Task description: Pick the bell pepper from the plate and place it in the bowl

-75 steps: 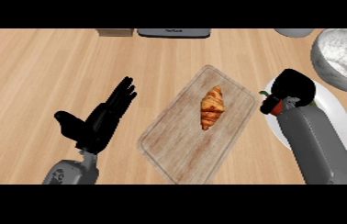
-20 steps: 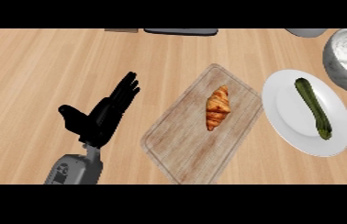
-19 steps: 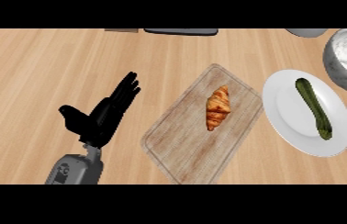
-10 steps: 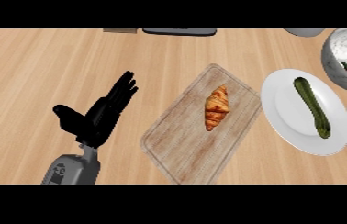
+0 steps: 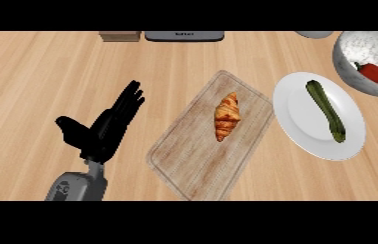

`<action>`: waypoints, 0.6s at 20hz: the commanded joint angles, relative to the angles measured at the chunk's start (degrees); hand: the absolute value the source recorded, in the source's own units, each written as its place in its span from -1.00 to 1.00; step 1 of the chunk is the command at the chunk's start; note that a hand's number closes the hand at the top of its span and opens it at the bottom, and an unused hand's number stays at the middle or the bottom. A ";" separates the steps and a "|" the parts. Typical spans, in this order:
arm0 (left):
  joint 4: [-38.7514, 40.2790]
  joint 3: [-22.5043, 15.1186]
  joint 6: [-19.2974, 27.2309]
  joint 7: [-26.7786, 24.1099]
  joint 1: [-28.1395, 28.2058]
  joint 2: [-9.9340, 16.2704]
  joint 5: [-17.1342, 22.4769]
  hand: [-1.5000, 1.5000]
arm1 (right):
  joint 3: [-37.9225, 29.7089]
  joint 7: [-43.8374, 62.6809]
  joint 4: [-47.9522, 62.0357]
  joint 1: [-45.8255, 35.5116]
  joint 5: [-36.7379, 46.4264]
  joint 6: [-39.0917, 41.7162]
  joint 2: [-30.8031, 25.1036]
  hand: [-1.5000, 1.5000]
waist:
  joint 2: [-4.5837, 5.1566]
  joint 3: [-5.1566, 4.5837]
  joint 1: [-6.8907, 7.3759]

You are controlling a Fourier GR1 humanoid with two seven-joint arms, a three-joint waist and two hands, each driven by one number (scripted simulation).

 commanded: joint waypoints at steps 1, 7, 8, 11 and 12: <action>-1.71 -0.32 1.60 0.68 1.82 -0.35 -1.07 0.00 | -2.84 -9.02 -8.54 6.07 -7.41 1.72 6.54 -1.00 | -1.06 -0.20 -2.14; -1.31 1.63 1.47 1.29 3.12 0.92 -0.20 0.00 | 0.35 -9.57 -24.94 13.35 -10.13 7.01 15.80 -1.00 | -2.31 -0.45 -5.40; -1.25 2.56 0.82 0.23 4.21 1.46 0.47 0.00 | 0.61 -9.84 -28.80 14.89 -11.10 7.74 17.26 -1.00 | -2.17 -0.46 -5.04; -0.80 3.64 0.53 0.17 4.02 2.43 0.65 0.00 | 2.65 -8.82 -36.33 19.68 -11.26 8.40 23.31 -1.00 | -2.54 -0.56 -6.30; -1.68 2.90 1.48 0.23 5.32 2.02 -0.26 0.00 | 3.64 -10.47 -38.08 22.28 -10.62 7.63 26.10 1.00 | -2.83 -0.54 -6.39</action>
